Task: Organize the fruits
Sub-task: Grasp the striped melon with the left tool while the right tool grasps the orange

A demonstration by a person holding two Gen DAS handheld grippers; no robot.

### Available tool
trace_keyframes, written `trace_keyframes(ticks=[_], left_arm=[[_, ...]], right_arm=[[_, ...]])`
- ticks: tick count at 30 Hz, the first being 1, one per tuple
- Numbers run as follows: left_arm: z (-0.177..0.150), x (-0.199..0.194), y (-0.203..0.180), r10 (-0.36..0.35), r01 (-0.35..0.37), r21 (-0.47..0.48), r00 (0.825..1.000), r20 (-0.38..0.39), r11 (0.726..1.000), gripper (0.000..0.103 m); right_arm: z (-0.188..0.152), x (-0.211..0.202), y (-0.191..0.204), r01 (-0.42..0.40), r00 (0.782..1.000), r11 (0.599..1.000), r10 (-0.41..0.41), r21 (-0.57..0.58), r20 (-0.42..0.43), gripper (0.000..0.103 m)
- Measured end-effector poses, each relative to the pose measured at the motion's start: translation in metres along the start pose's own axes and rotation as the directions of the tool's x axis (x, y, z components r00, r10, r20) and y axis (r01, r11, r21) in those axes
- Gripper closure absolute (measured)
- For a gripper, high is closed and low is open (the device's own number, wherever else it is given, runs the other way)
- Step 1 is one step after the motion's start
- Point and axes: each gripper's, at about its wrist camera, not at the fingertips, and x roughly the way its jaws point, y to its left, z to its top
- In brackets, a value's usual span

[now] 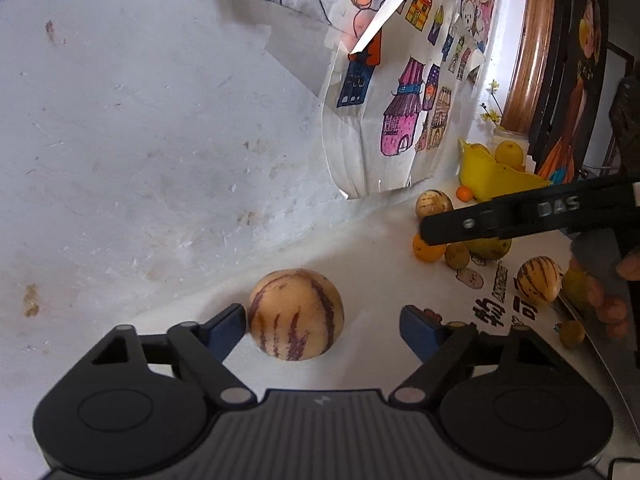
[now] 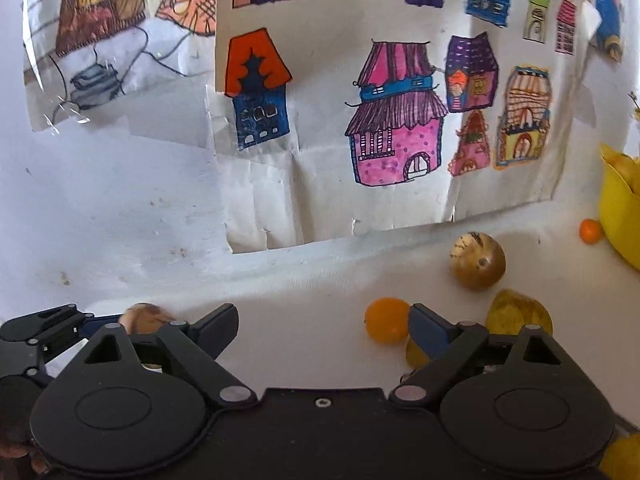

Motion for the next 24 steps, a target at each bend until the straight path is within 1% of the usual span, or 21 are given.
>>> trace_keyframes(ticks=[2,3,5,8,11,13,16,19,24], left_arm=[[0.0,0.002,-0.002,0.012,-0.012,0.0,1.0,0.006,1.0,0.02],[0.0,0.003,-0.003,0.013,-0.013,-0.002,1.0,0.006,1.0,0.025],[0.001,0.005,-0.003,0.021,-0.021,-0.005,1.0,0.009,1.0,0.032],[0.001,0.008,-0.007,0.03,-0.03,0.007,0.999,0.012,1.0,0.035],[0.002,0.01,-0.01,0.034,-0.034,0.021,0.999,0.012,0.999,0.04],[0.002,0.012,-0.012,0.034,-0.034,0.023,0.999,0.012,0.999,0.041],[0.003,0.014,-0.014,0.034,-0.034,0.022,0.999,0.008,0.999,0.044],[0.005,0.016,-0.017,0.032,-0.032,0.023,0.999,0.003,0.999,0.046],[0.006,0.018,-0.019,0.029,-0.029,0.021,1.0,-0.002,0.999,0.046]], right_arm=[[0.002,0.006,-0.001,0.012,1.0,1.0,-0.012,-0.019,0.0,0.013],[0.003,0.01,-0.002,0.021,1.0,0.999,-0.021,-0.031,-0.001,0.013],[0.004,0.015,-0.004,0.041,0.999,0.998,-0.041,-0.047,-0.003,0.014],[0.004,0.025,-0.01,0.064,0.998,0.997,-0.066,-0.048,-0.025,0.017],[0.002,0.033,-0.017,0.078,0.995,0.996,-0.081,-0.043,-0.051,0.022],[0.001,0.038,-0.021,0.078,0.995,0.996,-0.08,-0.036,-0.06,0.025],[-0.001,0.043,-0.025,0.056,0.996,0.998,-0.057,-0.014,-0.072,0.029],[-0.001,0.046,-0.024,0.047,0.996,0.998,-0.049,-0.031,-0.079,0.035],[-0.003,0.046,-0.022,0.039,0.996,0.999,-0.041,-0.022,-0.085,0.035]])
